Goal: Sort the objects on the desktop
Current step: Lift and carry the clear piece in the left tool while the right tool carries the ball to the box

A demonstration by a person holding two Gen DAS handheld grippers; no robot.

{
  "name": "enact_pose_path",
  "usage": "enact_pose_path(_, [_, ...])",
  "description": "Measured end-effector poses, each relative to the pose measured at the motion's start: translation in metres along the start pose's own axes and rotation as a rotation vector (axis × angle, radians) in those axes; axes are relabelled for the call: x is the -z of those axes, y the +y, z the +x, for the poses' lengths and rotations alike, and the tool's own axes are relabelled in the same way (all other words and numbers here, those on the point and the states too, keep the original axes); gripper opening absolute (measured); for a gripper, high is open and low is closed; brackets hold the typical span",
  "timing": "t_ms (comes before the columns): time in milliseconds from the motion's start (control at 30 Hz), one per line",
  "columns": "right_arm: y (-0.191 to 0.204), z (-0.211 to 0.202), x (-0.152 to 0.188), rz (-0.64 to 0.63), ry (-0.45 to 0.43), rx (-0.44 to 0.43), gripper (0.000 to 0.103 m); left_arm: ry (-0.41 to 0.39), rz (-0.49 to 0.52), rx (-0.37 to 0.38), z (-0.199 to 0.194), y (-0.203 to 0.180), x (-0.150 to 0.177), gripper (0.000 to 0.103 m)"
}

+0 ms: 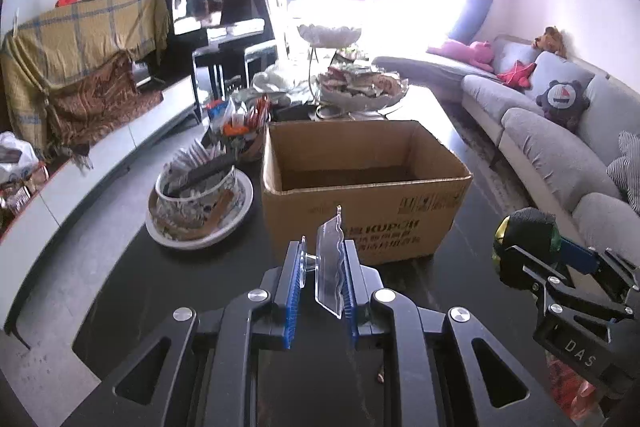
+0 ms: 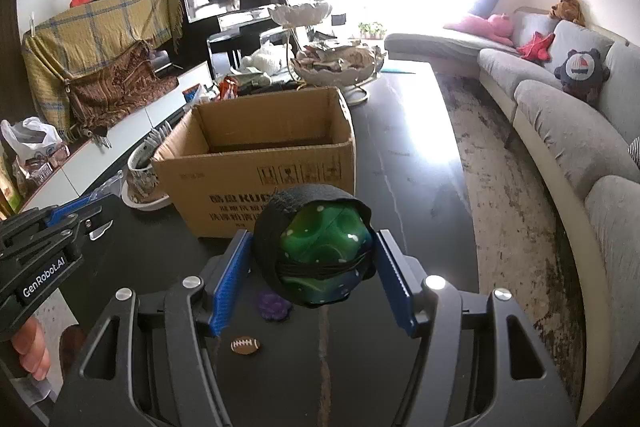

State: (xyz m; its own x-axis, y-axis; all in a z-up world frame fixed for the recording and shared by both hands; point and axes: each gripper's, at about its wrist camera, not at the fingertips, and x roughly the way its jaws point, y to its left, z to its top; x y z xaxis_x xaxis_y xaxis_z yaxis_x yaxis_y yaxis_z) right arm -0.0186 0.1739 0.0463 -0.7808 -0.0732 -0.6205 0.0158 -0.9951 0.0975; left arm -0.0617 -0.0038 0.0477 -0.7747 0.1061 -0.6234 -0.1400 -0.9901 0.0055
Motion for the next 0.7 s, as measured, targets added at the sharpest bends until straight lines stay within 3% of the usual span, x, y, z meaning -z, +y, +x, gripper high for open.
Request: enact_pose_path(700, [0.008, 0.000, -0.036, -0.029, -0.074, -0.003, 0.060, -0.081, -0.015, -0.016, -0.001, 0.006, -0.026, 0.017])
